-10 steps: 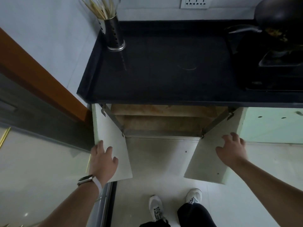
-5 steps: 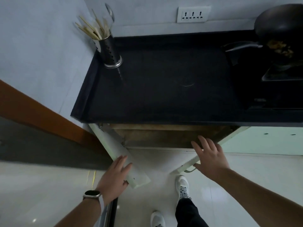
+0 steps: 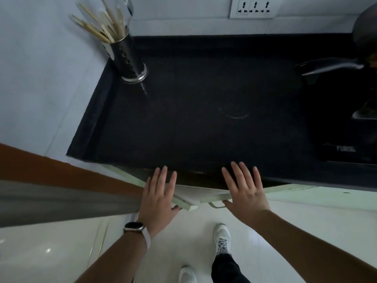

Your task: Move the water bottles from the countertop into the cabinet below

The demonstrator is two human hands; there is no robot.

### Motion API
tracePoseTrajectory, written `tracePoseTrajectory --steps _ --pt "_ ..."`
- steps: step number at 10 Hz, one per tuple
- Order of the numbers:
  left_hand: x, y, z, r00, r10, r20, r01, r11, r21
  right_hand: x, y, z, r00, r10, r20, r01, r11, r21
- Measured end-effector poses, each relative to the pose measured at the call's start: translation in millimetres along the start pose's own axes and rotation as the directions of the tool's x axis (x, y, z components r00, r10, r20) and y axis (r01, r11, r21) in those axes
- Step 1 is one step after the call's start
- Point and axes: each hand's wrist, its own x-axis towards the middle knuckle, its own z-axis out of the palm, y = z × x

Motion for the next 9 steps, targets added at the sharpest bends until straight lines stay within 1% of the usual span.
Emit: tracePoseTrajectory --steps 1,3,5,6,7,8,9 --pt "23.2 7.1 -0.9 0.998 0.031 -0.058 -0.028 0.999 0.044 15.2 3.7 5.5 1.0 0.006 -0.025 -0.006 1.0 -0.016" --pt "56.6 21.6 0.2 0.984 -0.039 -0.171 0.054 0.995 0.084 40.6 6.5 6.8 0.995 0.036 -0.096 -0.04 0.999 -0.031" --pt "64.2 23.6 2.7 0.964 -0.066 -0.259 0.093 0.991 0.092 41.2 6.2 8.6 0.99 0.043 -0.134 -0.048 0.998 -0.035" --pt "64.0 23.7 -3.3 0.965 -0.066 -0.252 0.093 0.991 0.095 41.4 4.8 3.3 0.992 0.054 -0.113 -0.057 0.998 -0.018" --pt "62.4 25.4 -12.8 0.98 -0.057 -0.193 0.075 0.994 0.084 39.8 2.9 -4.8 0.997 0.058 -0.046 -0.059 0.998 -0.009" --pt "58.9 26.2 -28.2 0.988 -0.056 -0.141 0.063 0.997 0.046 34.5 0.7 -18.5 0.997 0.078 -0.024 -0.078 0.997 -0.015" --pt "44.7 26.4 -38.4 0.987 -0.041 -0.153 0.042 0.999 0.007 23.1 -2.9 -32.9 0.994 0.102 -0.029 -0.102 0.995 -0.02"
